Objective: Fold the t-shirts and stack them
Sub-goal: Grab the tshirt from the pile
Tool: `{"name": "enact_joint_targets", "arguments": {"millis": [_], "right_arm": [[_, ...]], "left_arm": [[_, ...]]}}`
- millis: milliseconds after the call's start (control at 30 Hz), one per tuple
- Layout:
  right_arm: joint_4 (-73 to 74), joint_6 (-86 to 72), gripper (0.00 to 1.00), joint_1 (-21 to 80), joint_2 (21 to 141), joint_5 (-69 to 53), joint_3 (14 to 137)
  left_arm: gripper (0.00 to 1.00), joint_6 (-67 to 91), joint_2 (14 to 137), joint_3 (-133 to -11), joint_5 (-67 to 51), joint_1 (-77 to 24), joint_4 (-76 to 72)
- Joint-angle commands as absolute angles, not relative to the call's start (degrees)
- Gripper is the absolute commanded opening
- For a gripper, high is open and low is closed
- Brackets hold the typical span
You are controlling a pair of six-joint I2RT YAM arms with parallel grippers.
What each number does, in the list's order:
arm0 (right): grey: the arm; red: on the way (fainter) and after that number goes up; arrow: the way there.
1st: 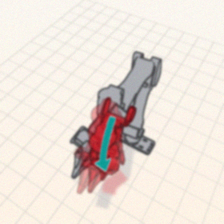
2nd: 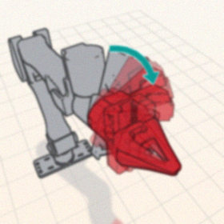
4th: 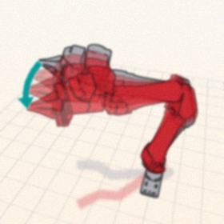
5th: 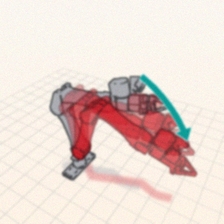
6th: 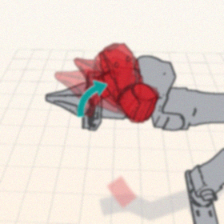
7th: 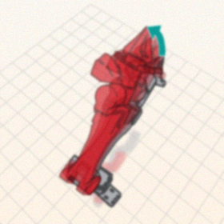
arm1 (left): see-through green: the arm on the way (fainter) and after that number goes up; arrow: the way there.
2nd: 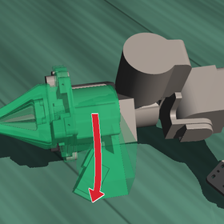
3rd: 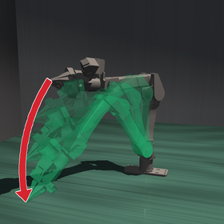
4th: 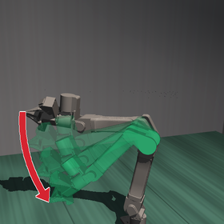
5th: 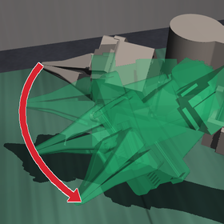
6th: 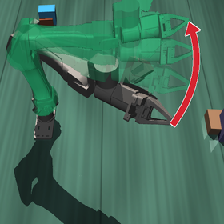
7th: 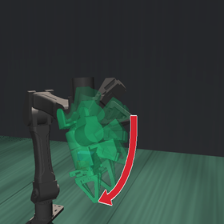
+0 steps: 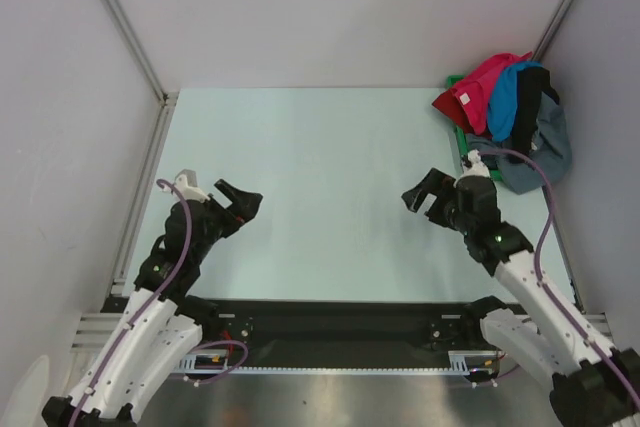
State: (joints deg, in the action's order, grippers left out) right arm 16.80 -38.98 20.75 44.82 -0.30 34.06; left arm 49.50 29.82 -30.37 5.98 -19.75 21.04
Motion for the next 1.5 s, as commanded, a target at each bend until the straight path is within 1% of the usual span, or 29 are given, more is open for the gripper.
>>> {"name": "enact_joint_targets", "arguments": {"millis": [0,67,100,133,167,200,233,267,300,333,367,400,467,533,567,633,733,767,833,900,933,967,1033,1067,1133,1167,1233,1333,1467], "right_arm": [[30.84,-29.2,1.0,17.06,53.24,6.6,42.87],[33.3,-25.86,1.0,13.02,58.67,5.72,47.18],[33.66,-24.88,1.0,11.01,60.19,4.32,51.9],[33.4,-23.92,1.0,6.46,61.51,2.39,53.6],[30.96,-23.21,1.0,3.98,64.39,-1.37,55.01],[30.5,-22.86,0.98,1.08,66.16,-1.84,59.54],[31.02,-22.33,0.93,-1.82,68.97,-1.76,62.55],[32.85,-21.37,0.85,-5.85,74.13,-0.89,66.49],[33.65,-20.57,0.83,-7.02,77.05,-0.1,69.93],[34.27,-19.87,0.82,-8.16,79.52,3.22,76.05],[34.63,-19.69,0.8,-10.96,81.63,4.82,78.55],[34.45,-19.43,0.8,-12.12,86.17,5.53,80.84],[33.06,-19.42,0.77,-14.32,90.15,7.98,85.77],[32.26,-19.77,0.68,-17.22,95.41,6.51,88.06],[30.52,-19.17,0.61,-17.66,97.02,5.63,89.2],[29.8,-18.11,0.6,-18.28,102.0,7.37,90.87],[29.53,-14.77,0.61,-18.54,106.77,9.91,93.69],[28.05,-13.81,0.62,-18.54,107.66,10.19,93.69],[26.55,-13.19,0.62,-18.72,108.8,10.19,93.43],[25.58,-12.57,0.61,-18.72,111.09,11.77,94.21],[25.49,-12.57,0.58,-18.89,111.88,13.08,94.48],[25.49,-12.57,0.49,-18.98,112.93,13.79,94.83],[25.05,-12.57,0.36,-18.98,112.77,14.94,95.45],[23.92,-12.48,0.28,-18.9,112.33,15.99,95.54],[23.38,-12.92,0.27,-18.81,110.92,17.48,96.15],[23.55,-12.92,0.24,-18.98,110.66,17.49,96.5],[23.47,-12.4,0.0,-18.98,110.65,18.53,97.72],[26.01,-12.74,0.0,-18.9,110.31,21.87,100.45],[24.79,-11.43,0.0,-17.67,106.71,26.97,104.49]], "left_arm": [[1.0,41.59,31.46,-36.12,5.55,-19.42,27.95],[1.0,38.33,31.38,-36.91,0.55,-19.34,26.12],[1.0,37.54,31.29,-36.83,-2.52,-19.34,24.8],[1.0,36.31,31.29,-36.65,-6.64,-19.34,22.52],[1.0,36.04,31.64,-36.91,-7.81,-19.34,21.98],[1.0,36.12,32.25,-37.18,-8.43,-19.34,21.89],[1.0,36.3,32.86,-37.79,-9.92,-19.34,21.88],[1.0,36.47,34.18,-37.97,-13.15,-19.34,21.54],[1.0,36.91,34.71,-38.06,-15.18,-19.42,21.1],[0.98,37.87,35.06,-37.71,-16.86,-19.42,19.35],[0.97,38.32,35.42,-37.44,-20.44,-19.42,18.2],[0.94,38.76,35.94,-37.27,-21.52,-19.51,16.98],[0.92,39.2,36.65,-37.35,-22.32,-20.3,14.95],[0.89,38.41,38.22,-38.66,-21.1,-22.67,14.16],[0.87,37.97,38.75,-39.28,-20.92,-23.28,14.24],[0.84,37.01,39.81,-40.86,-20.48,-25.48,13.98],[0.82,35.17,41.21,-42.44,-19.6,-28.21,14.06],[0.82,34.63,41.66,-42.71,-19.43,-28.82,14.24],[0.82,33.32,42.62,-43.41,-19.07,-30.49,14.59],[0.82,32.7,43.77,-43.68,-19.07,-31.46,14.76],[0.81,32.52,44.12,-43.94,-18.99,-31.81,14.77],[0.81,32.35,44.9,-44.12,-19.07,-31.99,14.77],[0.8,31.82,45.61,-45.08,-18.9,-32.52,15.03],[0.8,31.47,45.96,-45.52,-18.81,-32.61,15.38],[0.8,31.11,46.84,-46.4,-18.55,-32.78,15.73],[0.8,31.11,47.02,-46.58,-18.54,-32.78,15.73],[0.8,31.38,47.64,-46.84,-18.98,-32.78,15.38],[0.79,31.73,48.51,-47.2,-19.33,-32.78,14.86],[0.79,31.9,49.39,-47.37,-19.51,-32.87,14.77]]}}
